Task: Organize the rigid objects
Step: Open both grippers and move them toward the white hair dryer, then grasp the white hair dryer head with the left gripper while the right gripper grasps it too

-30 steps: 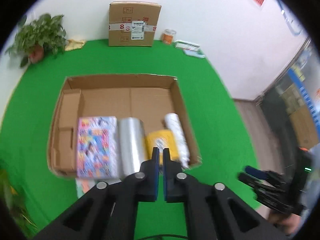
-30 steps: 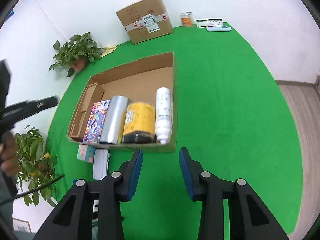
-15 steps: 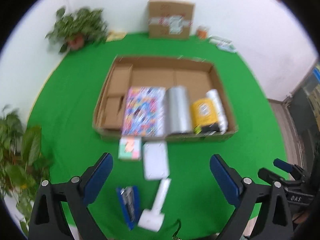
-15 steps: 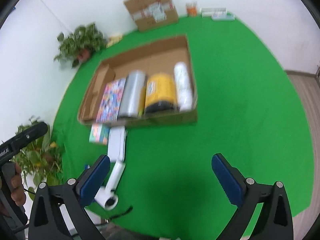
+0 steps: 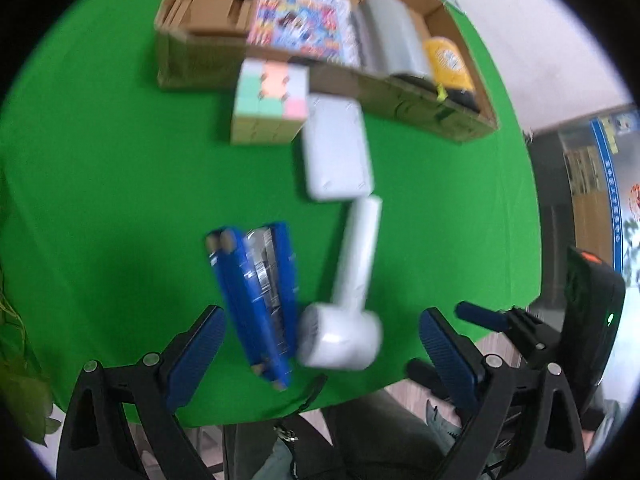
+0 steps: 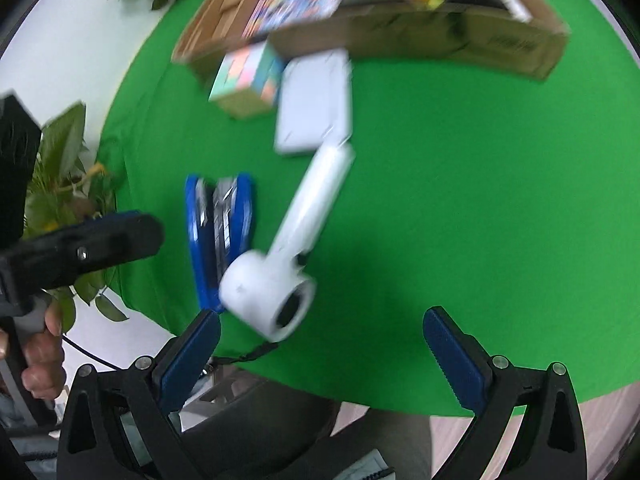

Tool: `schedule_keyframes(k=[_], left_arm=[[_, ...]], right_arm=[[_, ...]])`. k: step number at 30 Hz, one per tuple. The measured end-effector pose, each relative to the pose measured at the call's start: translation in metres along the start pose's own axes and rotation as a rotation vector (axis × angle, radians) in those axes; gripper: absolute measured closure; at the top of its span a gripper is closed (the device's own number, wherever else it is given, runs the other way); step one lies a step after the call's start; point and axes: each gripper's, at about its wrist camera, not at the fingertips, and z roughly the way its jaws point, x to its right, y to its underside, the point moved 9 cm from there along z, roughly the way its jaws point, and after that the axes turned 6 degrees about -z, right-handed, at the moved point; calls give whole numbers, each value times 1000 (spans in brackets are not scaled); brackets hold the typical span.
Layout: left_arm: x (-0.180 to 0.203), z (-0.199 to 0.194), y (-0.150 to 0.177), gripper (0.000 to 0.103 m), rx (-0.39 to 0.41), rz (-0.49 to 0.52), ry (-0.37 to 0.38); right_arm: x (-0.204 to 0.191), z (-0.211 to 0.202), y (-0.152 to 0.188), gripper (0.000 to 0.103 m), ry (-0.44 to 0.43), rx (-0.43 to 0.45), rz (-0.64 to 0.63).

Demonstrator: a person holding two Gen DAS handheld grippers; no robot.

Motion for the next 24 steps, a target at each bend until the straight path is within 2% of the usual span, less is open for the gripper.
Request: schedule_keyframes(k=[4,7,9,12,14,18,22,24], left_arm=[[-31,-11,7,8,4,24,-30],[-56,-21,9,8,11,-14,-42],[-67,-21,10,8,10,-35,-41],[-72,-23,10,8,15,-39,-28],[-68,-20,11,8,6,-31,-13],[-53,-15,12,8,-8,6,33],[-27,-5,9,8,-34,41,91],[-12,-1,5,8,-50,60,121]], right_arm=[[-28,26,1,3,8,22,63],[-36,39,-4,6,76,31,70],[-37,49,-6,25,111,10,86],[-43,60,-7,38,76,-7,94],[-43,62,-3,41,73,-15,91],[-20,53,12,47,189,-41,82],[14,29,27,44,248,-20,146],[19,21,29,39,223,7,162]])
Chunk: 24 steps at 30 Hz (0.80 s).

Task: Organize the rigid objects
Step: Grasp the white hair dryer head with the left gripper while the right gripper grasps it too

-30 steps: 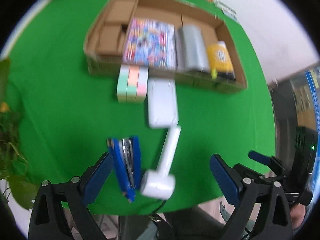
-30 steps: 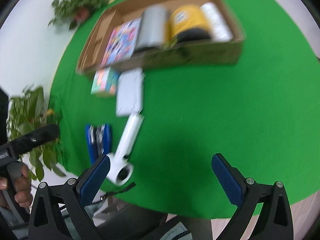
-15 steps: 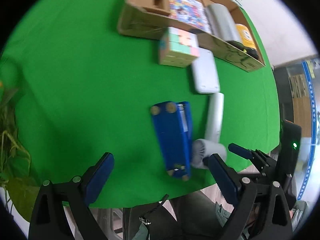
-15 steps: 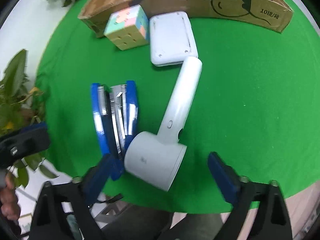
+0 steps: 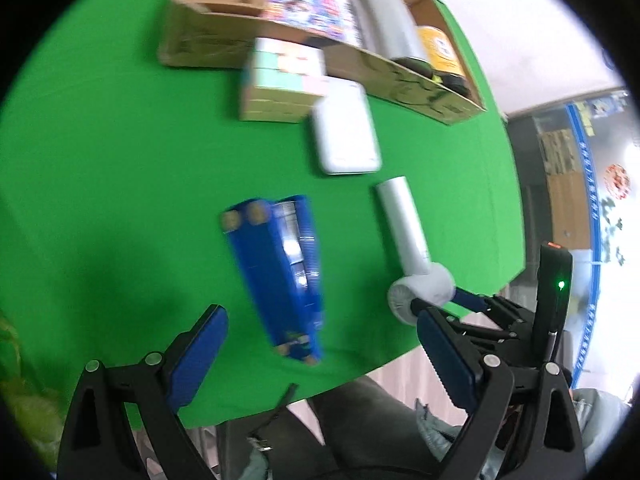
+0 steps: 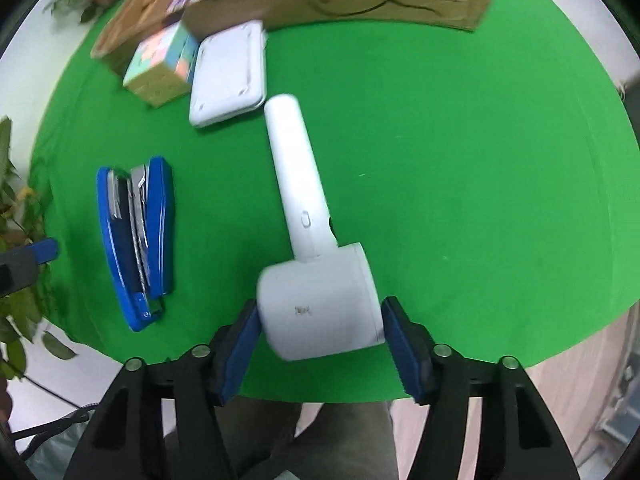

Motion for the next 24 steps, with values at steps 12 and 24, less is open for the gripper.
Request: schedule_keyframes(k=[12,24], left_arm=[[72,63,-44,8,-56,-18,71],[103,131,-27,51,-212,-81,34]], right_arm=[[-6,-5,7,45,-47,66,-26],[17,-16,26,47,-353,59,169]])
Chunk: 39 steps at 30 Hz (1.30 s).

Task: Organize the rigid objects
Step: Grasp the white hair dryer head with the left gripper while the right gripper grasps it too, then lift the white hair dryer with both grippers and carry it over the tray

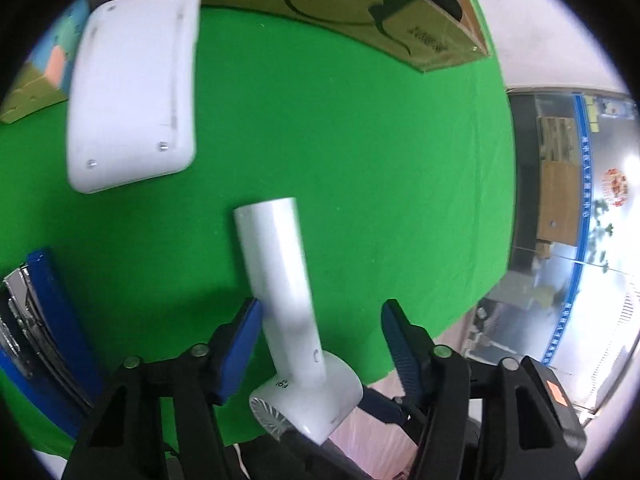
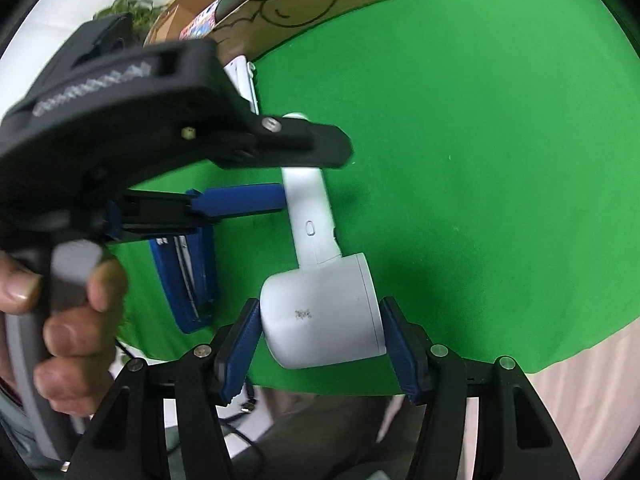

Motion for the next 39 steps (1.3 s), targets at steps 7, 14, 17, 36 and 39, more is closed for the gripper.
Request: schedule_keyframes(k=[7,14,17,36,39], left_arm=[[4,10,-1,75,2,-7,-96],[21,-2,-3,76,35,3,-115],[35,-20,-7,76,94,27,-107],[69,-185,-42,77,500,32,17],[62,-206,-68,77,530,38,43]], right_arm=[[15,-2,-5,48,-62,-13,-2],[19,-24,-14,49,-46,4,-72],[22,-41,-27,49,-32,30,-116],[-93,-128,-107,49,-49,266,-394],[-128,-120,-134,49,-33,276,-417]])
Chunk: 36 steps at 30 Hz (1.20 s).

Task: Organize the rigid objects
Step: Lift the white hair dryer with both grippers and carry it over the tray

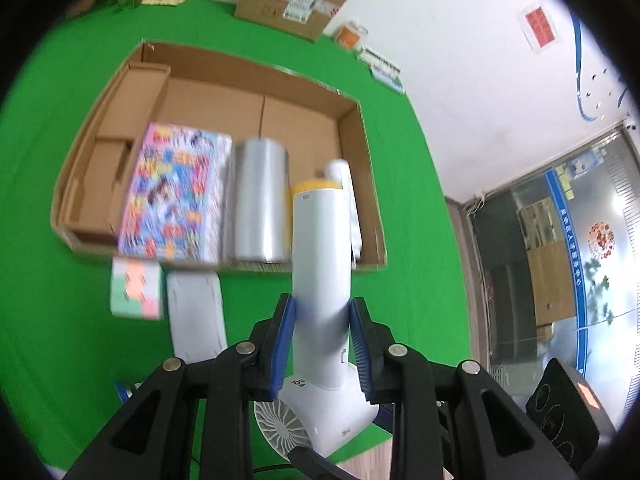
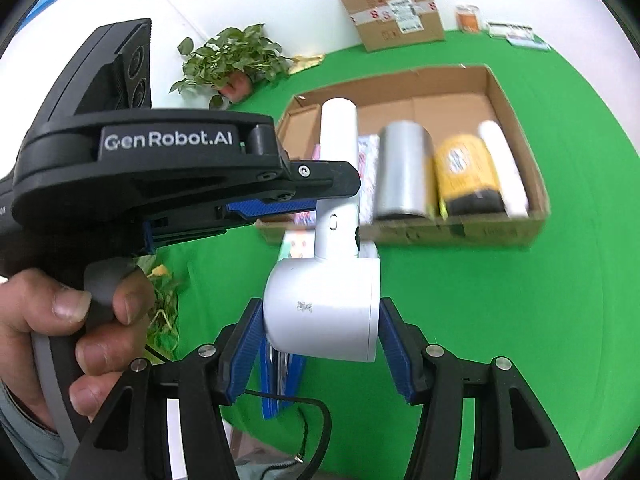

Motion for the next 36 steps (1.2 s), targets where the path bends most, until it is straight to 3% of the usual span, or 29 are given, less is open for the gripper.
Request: schedule_keyframes(k=[7,14,23,28,31,34,36], left_arm=[[-20,-7,-70,77,-5,13,58],[-72,28,-127,77,-113,-13,88],[-121,81,-144,77,-238,-60,94],[-139,101,-133,77,-309,-27,41],[-139,102,-126,78,-319,28,18],[-140,95,-127,77,-309,40,16],[-142,84,-132,77,-285,49,-2]], right_arm=[[-22,43,-81,49,41,5,-2],[-23,121,-136,49,78,-71,38],[-9,196,-142,49,107,-183,106],[-6,229,-128,48,105,-264,137],[-2,245,-113,46,119,-335,184],[-9,247,-116,45,66,-310,211],[-13,243,-120,36,21,-291,224]])
